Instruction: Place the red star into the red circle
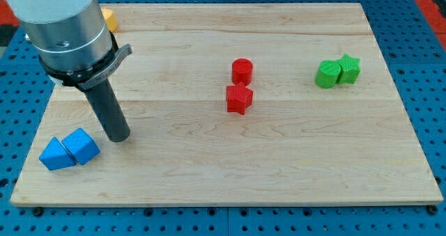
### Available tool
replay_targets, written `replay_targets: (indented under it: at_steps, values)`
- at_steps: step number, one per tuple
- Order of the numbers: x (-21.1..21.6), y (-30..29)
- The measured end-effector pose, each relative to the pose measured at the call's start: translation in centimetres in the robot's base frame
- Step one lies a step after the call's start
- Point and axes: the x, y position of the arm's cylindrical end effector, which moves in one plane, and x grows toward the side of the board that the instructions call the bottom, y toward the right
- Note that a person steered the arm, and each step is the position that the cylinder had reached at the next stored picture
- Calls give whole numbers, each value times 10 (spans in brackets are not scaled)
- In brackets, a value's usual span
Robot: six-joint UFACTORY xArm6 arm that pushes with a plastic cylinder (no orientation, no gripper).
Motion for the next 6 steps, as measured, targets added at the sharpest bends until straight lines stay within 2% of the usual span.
replay_targets:
  at_steps: [1,3,4,6]
  values:
    - [9,9]
    - [-14,116]
    - [-14,120]
    - [-51,222]
